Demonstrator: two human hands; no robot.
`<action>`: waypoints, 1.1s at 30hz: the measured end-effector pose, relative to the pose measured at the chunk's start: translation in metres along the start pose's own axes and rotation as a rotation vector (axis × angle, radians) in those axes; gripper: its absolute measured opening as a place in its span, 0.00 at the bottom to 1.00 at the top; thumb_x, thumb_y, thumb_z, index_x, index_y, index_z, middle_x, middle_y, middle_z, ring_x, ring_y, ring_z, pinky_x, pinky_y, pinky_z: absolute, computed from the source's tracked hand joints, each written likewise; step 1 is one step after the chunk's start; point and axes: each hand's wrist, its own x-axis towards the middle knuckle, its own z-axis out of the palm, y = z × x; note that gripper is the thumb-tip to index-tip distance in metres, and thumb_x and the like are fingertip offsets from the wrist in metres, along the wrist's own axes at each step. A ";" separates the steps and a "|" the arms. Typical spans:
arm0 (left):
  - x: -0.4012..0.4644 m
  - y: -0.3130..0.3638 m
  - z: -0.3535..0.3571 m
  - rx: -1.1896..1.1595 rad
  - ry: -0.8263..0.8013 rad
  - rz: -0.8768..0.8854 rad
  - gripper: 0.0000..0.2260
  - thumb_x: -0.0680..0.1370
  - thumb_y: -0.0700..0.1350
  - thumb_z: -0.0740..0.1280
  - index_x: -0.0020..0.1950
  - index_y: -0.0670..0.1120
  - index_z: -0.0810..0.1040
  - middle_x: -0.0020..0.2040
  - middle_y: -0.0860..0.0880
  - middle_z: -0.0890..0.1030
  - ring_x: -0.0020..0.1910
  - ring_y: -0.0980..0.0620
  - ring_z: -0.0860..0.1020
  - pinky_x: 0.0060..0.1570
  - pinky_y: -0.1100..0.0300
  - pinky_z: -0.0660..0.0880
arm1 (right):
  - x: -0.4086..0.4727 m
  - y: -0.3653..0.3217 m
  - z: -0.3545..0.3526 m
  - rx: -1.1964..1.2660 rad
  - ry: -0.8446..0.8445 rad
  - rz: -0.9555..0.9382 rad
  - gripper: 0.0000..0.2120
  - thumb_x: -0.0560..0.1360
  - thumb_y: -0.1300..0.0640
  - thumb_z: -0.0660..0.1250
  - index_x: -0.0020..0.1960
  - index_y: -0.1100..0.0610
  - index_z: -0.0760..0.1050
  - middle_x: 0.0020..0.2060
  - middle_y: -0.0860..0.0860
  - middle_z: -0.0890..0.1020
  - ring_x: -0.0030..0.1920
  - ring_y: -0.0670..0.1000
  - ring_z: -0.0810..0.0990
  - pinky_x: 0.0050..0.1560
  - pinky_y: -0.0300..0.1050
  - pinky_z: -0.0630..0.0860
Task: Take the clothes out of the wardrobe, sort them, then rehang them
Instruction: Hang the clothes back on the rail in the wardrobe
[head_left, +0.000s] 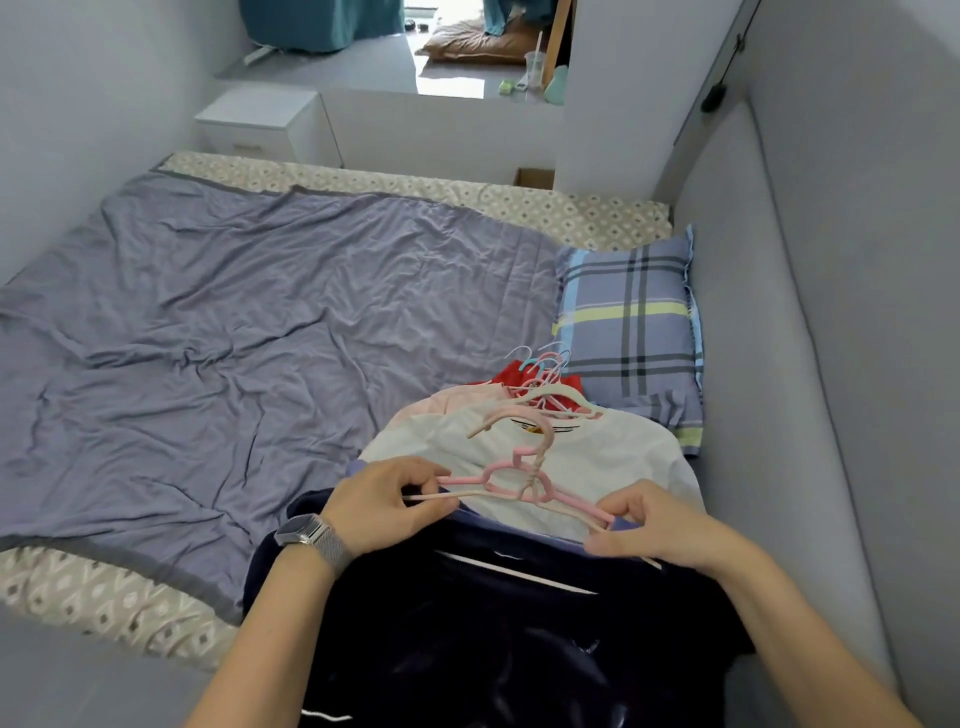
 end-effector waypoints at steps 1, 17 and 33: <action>-0.004 -0.001 0.000 0.004 0.007 0.008 0.20 0.62 0.70 0.60 0.35 0.54 0.74 0.44 0.65 0.80 0.46 0.64 0.77 0.50 0.59 0.74 | -0.003 -0.003 0.004 -0.016 0.008 0.010 0.11 0.67 0.47 0.74 0.33 0.54 0.80 0.28 0.50 0.70 0.29 0.45 0.67 0.34 0.37 0.63; -0.206 -0.128 -0.153 -0.301 0.494 0.027 0.18 0.60 0.61 0.71 0.27 0.46 0.75 0.26 0.48 0.75 0.28 0.57 0.72 0.33 0.60 0.68 | 0.022 -0.197 0.206 -0.057 -0.157 -0.192 0.15 0.77 0.48 0.63 0.33 0.52 0.75 0.30 0.44 0.74 0.32 0.42 0.68 0.37 0.33 0.64; -0.545 -0.275 -0.161 -0.706 1.335 -0.659 0.06 0.76 0.45 0.66 0.40 0.49 0.79 0.35 0.54 0.81 0.34 0.59 0.76 0.42 0.59 0.75 | 0.089 -0.360 0.613 -0.166 -0.479 -0.364 0.20 0.80 0.54 0.61 0.31 0.58 0.66 0.24 0.52 0.66 0.24 0.44 0.63 0.27 0.38 0.58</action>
